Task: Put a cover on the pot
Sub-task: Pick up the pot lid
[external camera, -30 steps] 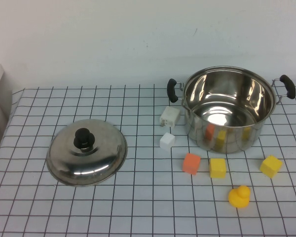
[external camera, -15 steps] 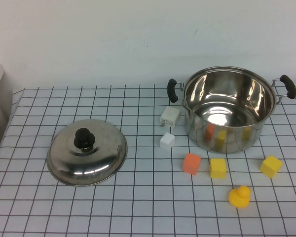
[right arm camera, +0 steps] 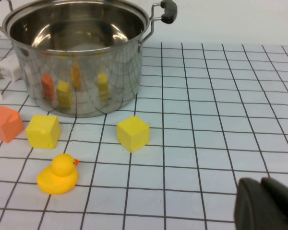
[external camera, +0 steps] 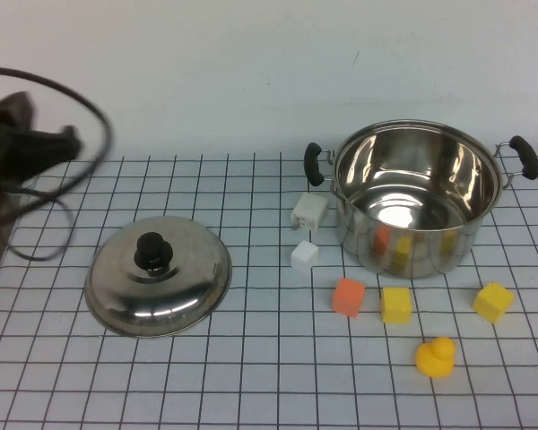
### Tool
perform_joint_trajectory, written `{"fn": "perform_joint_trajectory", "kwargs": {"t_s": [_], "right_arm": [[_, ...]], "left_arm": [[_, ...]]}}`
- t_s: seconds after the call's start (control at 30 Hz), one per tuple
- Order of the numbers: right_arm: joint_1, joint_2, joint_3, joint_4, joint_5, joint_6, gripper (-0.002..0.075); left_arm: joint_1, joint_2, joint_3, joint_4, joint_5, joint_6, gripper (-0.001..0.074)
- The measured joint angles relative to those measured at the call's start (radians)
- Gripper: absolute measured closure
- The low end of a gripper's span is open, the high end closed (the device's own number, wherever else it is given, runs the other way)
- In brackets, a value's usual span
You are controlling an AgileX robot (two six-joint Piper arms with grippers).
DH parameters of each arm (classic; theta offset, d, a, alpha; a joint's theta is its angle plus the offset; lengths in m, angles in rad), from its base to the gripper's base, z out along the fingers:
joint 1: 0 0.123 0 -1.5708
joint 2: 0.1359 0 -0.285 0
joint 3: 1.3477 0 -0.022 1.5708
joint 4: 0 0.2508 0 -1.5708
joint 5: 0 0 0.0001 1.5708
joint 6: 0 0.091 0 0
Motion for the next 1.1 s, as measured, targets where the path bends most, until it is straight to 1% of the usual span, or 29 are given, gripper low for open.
{"fn": "perform_joint_trajectory", "kwargs": {"t_s": [0.1,0.23,0.4,0.57,0.67,0.83,0.9,0.97,1.1], "right_arm": [[0.000,0.000,0.000,0.000,0.000,0.000,0.0717],[0.000,0.000,0.000,0.000,0.000,0.000,0.0717],[0.000,0.000,0.000,0.000,0.000,0.000,0.0717],[0.000,0.000,0.000,0.000,0.000,0.000,0.0717],[0.000,0.000,0.000,0.000,0.000,0.000,0.0717],[0.000,0.000,0.000,0.000,0.000,0.000,0.0717],[0.000,0.000,0.000,0.000,0.000,0.000,0.0717],[0.000,0.000,0.000,0.000,0.000,0.000,0.0717],[0.000,0.000,0.000,0.000,0.000,0.000,0.0717]], "left_arm": [[-0.040,0.098,-0.001,0.144,-0.078,-0.152,0.0736],[-0.054,0.231,-0.001,0.256,-0.157,-0.299,0.0736],[-0.054,0.404,-0.002,0.366,-0.253,-0.348,0.0736],[-0.054,0.550,-0.007,0.391,-0.358,-0.348,0.0726],[-0.054,0.627,-0.010,0.395,-0.416,-0.341,0.0649],[-0.054,0.743,-0.023,0.383,-0.471,-0.260,0.0390],[-0.054,0.779,-0.042,0.368,-0.469,-0.239,0.0325],[-0.054,0.814,-0.068,0.359,-0.465,-0.234,0.0293],[-0.054,0.880,-0.116,0.340,-0.465,-0.224,0.0275]]}}
